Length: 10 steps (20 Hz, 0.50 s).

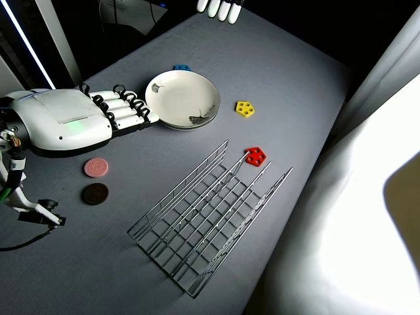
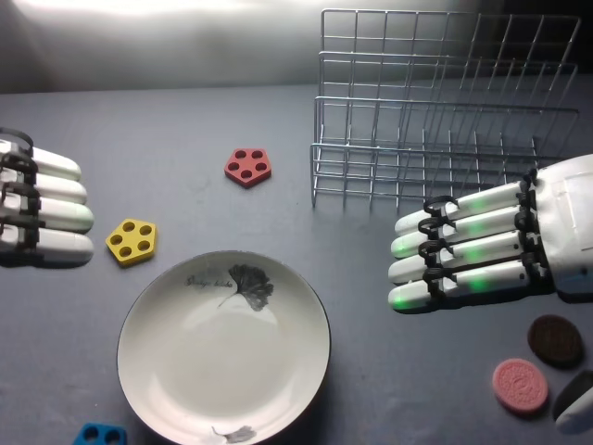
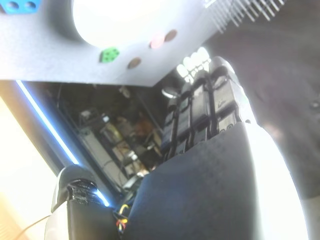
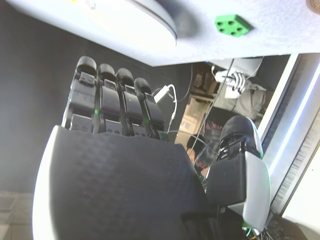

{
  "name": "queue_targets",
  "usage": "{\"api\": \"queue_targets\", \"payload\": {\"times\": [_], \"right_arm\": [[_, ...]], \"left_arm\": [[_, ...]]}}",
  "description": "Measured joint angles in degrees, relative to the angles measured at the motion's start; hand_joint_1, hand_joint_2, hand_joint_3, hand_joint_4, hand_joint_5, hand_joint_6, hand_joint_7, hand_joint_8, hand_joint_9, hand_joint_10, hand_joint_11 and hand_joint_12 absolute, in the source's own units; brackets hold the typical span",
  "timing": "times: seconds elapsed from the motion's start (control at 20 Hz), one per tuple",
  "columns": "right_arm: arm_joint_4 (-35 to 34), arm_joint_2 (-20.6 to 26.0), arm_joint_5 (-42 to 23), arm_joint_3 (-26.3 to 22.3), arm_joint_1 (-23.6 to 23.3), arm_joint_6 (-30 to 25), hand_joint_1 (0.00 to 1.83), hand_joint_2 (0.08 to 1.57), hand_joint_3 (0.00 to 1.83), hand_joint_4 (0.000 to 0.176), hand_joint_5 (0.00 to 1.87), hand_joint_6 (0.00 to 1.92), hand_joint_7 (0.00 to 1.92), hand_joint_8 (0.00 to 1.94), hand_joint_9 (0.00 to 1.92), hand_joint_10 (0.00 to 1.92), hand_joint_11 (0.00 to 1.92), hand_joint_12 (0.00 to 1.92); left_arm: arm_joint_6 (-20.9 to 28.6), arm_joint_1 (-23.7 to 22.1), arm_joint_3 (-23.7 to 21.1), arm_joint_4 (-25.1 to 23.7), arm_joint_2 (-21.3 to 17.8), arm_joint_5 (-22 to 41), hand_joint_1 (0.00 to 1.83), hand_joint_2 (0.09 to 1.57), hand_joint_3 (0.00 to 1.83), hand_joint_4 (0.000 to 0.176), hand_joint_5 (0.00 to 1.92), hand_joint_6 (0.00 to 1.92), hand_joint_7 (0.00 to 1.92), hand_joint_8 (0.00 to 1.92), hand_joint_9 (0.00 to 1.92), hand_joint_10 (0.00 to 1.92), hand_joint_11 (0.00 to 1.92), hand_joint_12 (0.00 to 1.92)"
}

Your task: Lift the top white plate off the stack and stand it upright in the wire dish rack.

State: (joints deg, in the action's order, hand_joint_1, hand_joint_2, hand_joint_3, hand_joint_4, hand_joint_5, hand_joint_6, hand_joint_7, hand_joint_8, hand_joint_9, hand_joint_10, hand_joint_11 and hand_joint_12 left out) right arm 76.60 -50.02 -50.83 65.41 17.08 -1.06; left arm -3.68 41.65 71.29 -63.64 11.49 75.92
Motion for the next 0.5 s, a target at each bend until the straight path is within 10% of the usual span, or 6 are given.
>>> {"api": "queue_targets", "payload": {"times": [0.5], "right_arm": [[-0.02, -2.75, 2.64, 0.26, 0.02, 1.40, 0.03, 1.02, 0.00, 0.000, 0.00, 0.00, 0.00, 0.00, 0.00, 0.00, 0.02, 0.01]], "left_arm": [[-7.04, -0.02, -1.60, -8.98, 4.72, -2.49, 0.14, 0.94, 0.00, 0.000, 0.07, 0.00, 0.09, 0.00, 0.08, 0.01, 0.03, 0.23]]}}
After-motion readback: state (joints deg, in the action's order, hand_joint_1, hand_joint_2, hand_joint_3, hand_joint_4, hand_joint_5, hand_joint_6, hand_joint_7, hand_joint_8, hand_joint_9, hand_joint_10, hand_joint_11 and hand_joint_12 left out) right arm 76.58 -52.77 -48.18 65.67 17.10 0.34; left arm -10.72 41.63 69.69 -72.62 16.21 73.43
